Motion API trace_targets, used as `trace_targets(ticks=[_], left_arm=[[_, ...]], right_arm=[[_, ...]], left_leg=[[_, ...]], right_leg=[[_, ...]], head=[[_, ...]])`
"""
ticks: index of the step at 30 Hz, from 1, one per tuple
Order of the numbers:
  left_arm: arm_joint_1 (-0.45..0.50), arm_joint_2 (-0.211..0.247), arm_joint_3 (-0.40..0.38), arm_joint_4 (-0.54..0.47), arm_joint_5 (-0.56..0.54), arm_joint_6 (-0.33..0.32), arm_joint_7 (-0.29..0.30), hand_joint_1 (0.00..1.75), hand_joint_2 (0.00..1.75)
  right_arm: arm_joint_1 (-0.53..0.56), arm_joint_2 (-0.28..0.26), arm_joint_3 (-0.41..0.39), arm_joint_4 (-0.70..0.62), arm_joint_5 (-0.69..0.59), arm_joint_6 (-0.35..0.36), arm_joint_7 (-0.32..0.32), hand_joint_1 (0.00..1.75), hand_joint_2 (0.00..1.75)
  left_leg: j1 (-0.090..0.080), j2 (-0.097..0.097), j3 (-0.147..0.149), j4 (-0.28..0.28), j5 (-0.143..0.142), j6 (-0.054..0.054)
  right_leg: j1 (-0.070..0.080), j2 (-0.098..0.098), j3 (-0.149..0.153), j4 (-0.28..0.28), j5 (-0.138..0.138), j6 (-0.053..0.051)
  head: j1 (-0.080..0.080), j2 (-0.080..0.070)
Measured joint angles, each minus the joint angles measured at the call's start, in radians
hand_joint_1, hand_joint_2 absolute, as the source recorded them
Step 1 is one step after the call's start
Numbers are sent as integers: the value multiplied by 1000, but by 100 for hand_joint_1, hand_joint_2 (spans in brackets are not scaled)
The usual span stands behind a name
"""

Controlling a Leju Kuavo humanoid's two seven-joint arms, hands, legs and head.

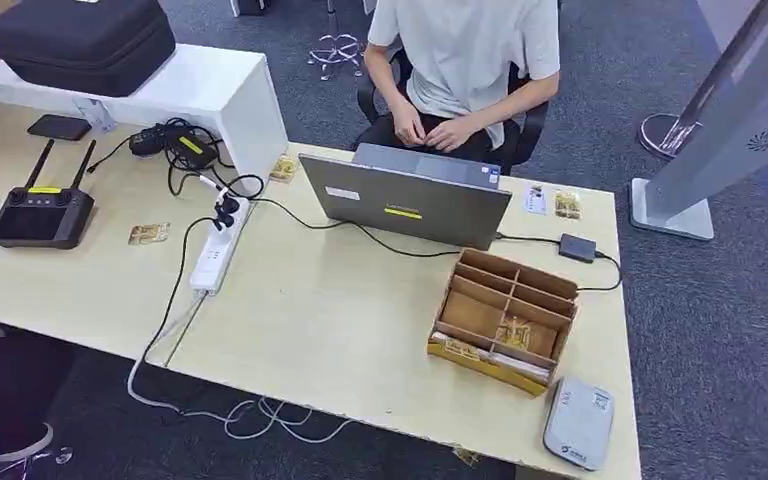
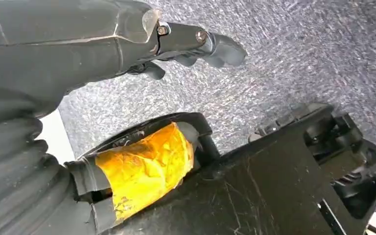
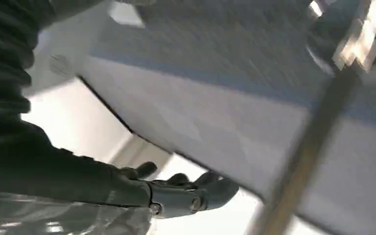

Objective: Pass the card to the sensor for recognition and then transmit it.

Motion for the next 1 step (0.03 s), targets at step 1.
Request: trace_targets(ticks=[1], left_arm=[[-1,-1,1,0,-6,0,6,0,175]], right_arm=[[9,26,-13,11,13,21,23,0,175]], left_leg=[[1,3,1,0,0,0]], right_leg=[[1,2,0,0,0,-1]], head=[[-4,0]])
